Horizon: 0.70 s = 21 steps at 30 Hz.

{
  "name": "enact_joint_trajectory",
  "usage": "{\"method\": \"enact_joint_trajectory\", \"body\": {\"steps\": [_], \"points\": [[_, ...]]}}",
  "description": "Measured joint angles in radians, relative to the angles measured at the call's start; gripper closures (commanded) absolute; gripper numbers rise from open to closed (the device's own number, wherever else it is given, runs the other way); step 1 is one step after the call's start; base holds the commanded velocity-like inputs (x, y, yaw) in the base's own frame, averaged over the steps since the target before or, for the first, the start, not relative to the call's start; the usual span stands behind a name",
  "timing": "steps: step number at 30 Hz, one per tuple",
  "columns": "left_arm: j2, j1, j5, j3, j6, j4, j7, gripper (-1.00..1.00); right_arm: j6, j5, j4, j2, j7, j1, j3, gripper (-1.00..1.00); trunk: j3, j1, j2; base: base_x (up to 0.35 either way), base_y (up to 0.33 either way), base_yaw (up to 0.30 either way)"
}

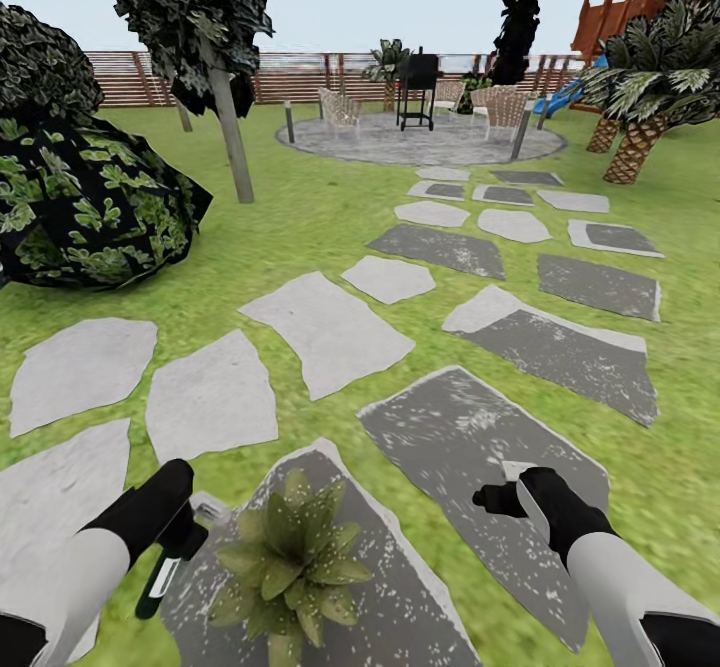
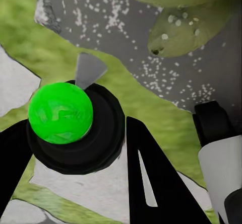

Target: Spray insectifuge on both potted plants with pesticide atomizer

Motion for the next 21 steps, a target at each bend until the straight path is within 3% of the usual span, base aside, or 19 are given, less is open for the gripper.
{"method": "enact_joint_trajectory", "body": {"steps": [5, 10, 21], "points": [[-0.013, 0.009, 0.0, -0.002, 0.0, -0.002, 0.001, 1.0, 0.0, 0.0, 0.0, 0.0, 0.0, 0.0, 0.0, -1.0, 0.0, 0.0, 0.0, 0.0, 0.0, 0.0], [-0.015, 0.039, -0.002, -0.006, 0.0, -0.002, -0.002, 1.0, 0.0, 0.0, 0.0, 0.0, 0.0, 0.0, 0.0, -1.0, 0.0, 0.0, 0.0, 0.0, 0.0, 0.0], [-0.015, 0.044, 0.0, -0.011, -0.002, -0.002, -0.003, 1.0, 0.0, 0.0, 0.0, 0.0, 0.0, 0.0, 0.0, -1.0, 0.0, 0.0, 0.0, 0.0, 0.0, 0.0]]}}
